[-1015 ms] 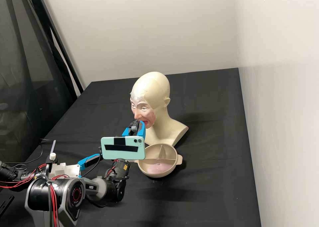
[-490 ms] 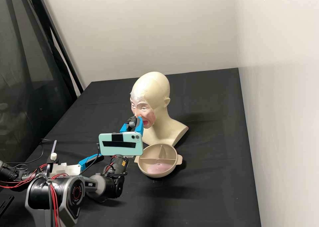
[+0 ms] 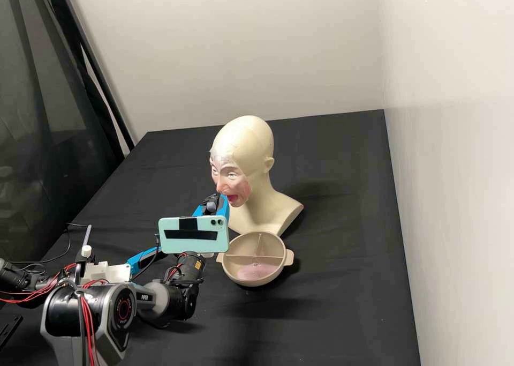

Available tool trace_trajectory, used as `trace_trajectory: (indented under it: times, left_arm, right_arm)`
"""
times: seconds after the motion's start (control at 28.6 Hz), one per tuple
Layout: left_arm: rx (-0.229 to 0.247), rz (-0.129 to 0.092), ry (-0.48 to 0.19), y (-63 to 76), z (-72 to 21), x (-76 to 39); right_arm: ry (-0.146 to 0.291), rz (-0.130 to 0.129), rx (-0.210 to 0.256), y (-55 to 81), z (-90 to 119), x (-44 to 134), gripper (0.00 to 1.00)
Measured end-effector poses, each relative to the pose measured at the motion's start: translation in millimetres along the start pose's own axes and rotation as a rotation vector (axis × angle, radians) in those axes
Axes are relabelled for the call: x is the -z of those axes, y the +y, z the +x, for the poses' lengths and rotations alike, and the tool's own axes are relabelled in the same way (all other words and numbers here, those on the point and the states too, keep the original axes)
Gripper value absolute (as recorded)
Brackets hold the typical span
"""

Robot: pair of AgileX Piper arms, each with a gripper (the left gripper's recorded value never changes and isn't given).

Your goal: Feed the grandma with a spoon

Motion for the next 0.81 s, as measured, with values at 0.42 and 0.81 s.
trace_trajectory:
  times: [0.42,0.81]
  left_arm:
    - [0.000,0.000,0.000,0.0,0.0,0.0]
    - [0.000,0.000,0.000,0.0,0.0,0.0]
  right_arm:
    - [-0.006,0.003,0.007,-7.6,7,4.1,0.00]
    - [-0.027,-0.005,0.003,-12.9,18,2.5,0.00]
